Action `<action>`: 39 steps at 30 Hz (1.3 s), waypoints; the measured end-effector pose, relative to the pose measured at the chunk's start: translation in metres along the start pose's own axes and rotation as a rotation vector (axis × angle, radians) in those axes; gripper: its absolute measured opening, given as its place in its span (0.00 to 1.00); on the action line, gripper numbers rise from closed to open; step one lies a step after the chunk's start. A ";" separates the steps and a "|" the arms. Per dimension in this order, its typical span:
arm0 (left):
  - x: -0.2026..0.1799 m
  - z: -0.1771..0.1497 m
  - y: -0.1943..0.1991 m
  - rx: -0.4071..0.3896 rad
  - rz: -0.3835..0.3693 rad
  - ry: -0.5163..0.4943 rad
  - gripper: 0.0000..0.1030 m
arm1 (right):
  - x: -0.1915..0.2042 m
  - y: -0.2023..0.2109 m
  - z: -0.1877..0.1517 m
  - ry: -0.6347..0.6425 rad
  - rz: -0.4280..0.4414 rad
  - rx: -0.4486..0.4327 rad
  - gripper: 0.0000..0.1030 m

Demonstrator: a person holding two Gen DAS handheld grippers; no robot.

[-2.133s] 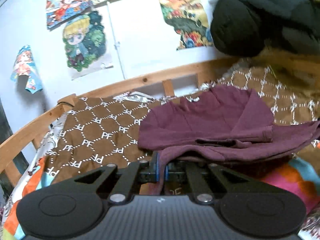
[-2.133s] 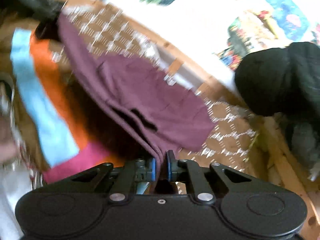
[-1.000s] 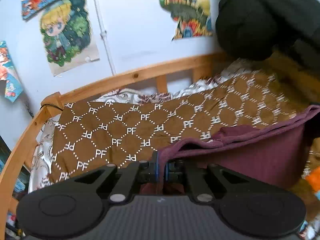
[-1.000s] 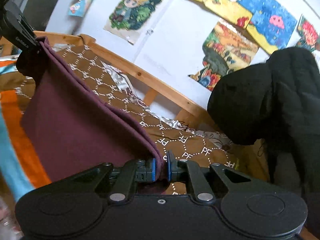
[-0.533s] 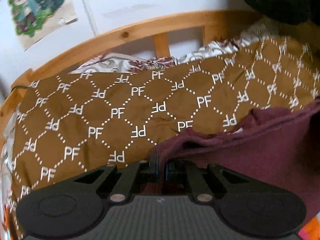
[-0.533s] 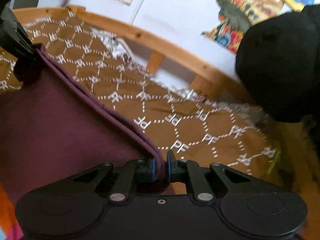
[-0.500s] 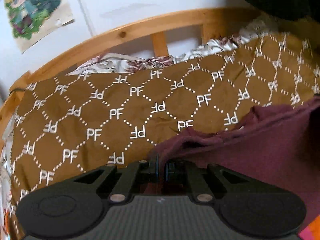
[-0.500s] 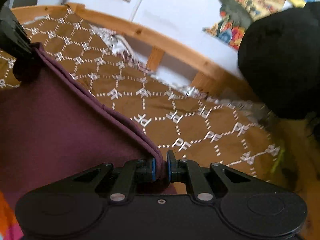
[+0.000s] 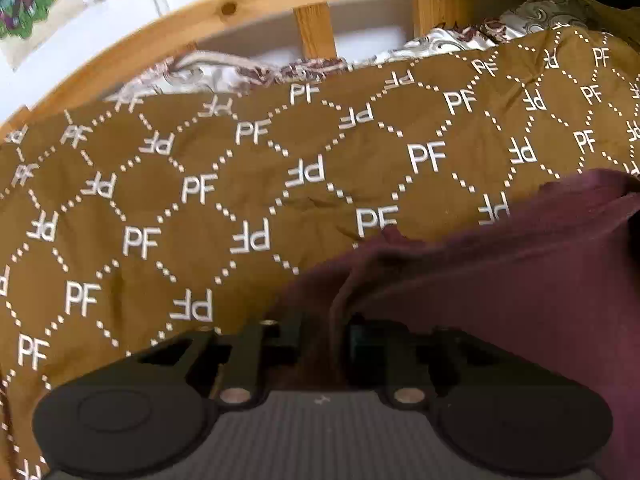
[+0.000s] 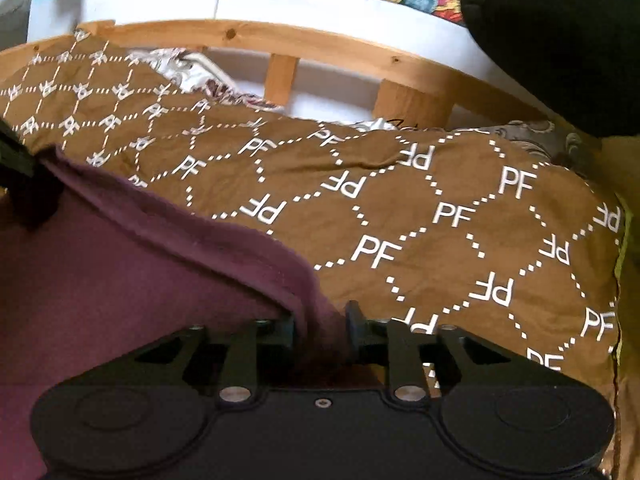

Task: Fold small clothes
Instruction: 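Lift the hem with both grippers and fold it over toward the collar, then open both grippers to release the folded hem onto the shirt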

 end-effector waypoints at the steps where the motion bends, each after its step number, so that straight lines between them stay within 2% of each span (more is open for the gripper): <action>1: 0.001 -0.002 0.000 0.012 -0.011 0.008 0.28 | -0.002 0.002 -0.001 -0.014 0.002 -0.002 0.40; 2: 0.001 -0.004 -0.001 0.026 -0.027 0.013 0.28 | -0.005 0.004 -0.002 -0.023 -0.004 -0.003 0.49; 3: 0.001 -0.005 0.000 0.032 -0.043 0.025 0.30 | -0.008 0.005 -0.004 -0.034 -0.014 -0.003 0.52; 4: 0.002 -0.005 0.001 0.031 -0.051 0.039 0.38 | -0.010 0.008 -0.005 -0.052 -0.017 -0.003 0.56; 5: 0.004 -0.005 0.003 0.029 -0.058 0.057 0.52 | -0.013 0.010 -0.006 -0.069 -0.013 -0.005 0.59; 6: 0.007 -0.006 0.004 0.028 -0.063 0.076 0.59 | -0.016 0.012 -0.006 -0.086 -0.009 -0.005 0.60; 7: 0.010 -0.006 0.005 0.028 -0.063 0.093 0.67 | -0.017 0.013 -0.006 -0.095 -0.009 -0.002 0.68; 8: 0.013 -0.007 0.006 0.029 -0.062 0.108 0.70 | -0.019 0.014 -0.006 -0.097 -0.015 -0.001 0.74; 10: 0.020 -0.006 0.008 0.030 -0.056 0.120 0.71 | -0.023 0.015 -0.004 -0.107 -0.019 0.007 0.78; 13: 0.028 -0.005 0.013 0.019 -0.051 0.132 0.77 | -0.022 0.014 -0.001 -0.146 0.058 0.046 0.94; 17: 0.025 -0.009 0.019 -0.002 -0.065 0.100 0.78 | -0.004 0.018 0.000 -0.137 0.139 0.065 0.96; 21: 0.025 -0.010 0.029 -0.038 -0.094 0.093 0.80 | 0.012 0.024 -0.004 -0.070 0.125 0.077 0.97; 23: 0.025 -0.011 0.033 -0.040 -0.147 0.125 0.82 | 0.015 0.023 -0.008 -0.042 0.104 0.090 0.97; 25: 0.024 -0.011 0.038 -0.042 -0.192 0.151 0.82 | 0.013 0.018 -0.014 -0.005 0.036 0.106 0.97; 27: 0.024 -0.011 0.043 -0.059 -0.204 0.162 0.83 | 0.002 0.014 -0.014 -0.007 -0.030 0.086 0.97; 29: 0.025 -0.013 0.045 -0.079 -0.174 0.148 0.85 | -0.018 0.011 -0.010 -0.087 -0.065 0.045 0.97; 30: 0.025 -0.014 0.045 -0.089 -0.136 0.127 0.85 | -0.032 0.011 -0.008 -0.156 -0.091 0.026 0.97; 33: 0.026 -0.019 0.033 -0.073 0.031 0.056 0.85 | -0.071 0.017 -0.009 -0.357 -0.165 0.004 0.97; 35: 0.026 -0.021 0.023 -0.051 0.100 0.032 0.85 | -0.085 0.024 -0.011 -0.400 -0.189 0.004 0.97; 37: 0.025 -0.021 0.018 -0.059 0.108 0.019 0.85 | -0.088 0.033 -0.013 -0.407 -0.193 -0.002 0.97; 39: 0.024 -0.019 0.017 -0.089 0.137 0.010 0.85 | -0.077 0.041 -0.020 -0.419 -0.133 -0.007 0.98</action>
Point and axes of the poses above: each gripper's, at about its wrist camera, not at the fingertips, and y roughly against the way its jaws point, x to its left, z to its top, the point moved 9 cm from there along -y, roughly the way its jaws point, and after that the axes turned 2 degrees about z, right-handed, at the moved point
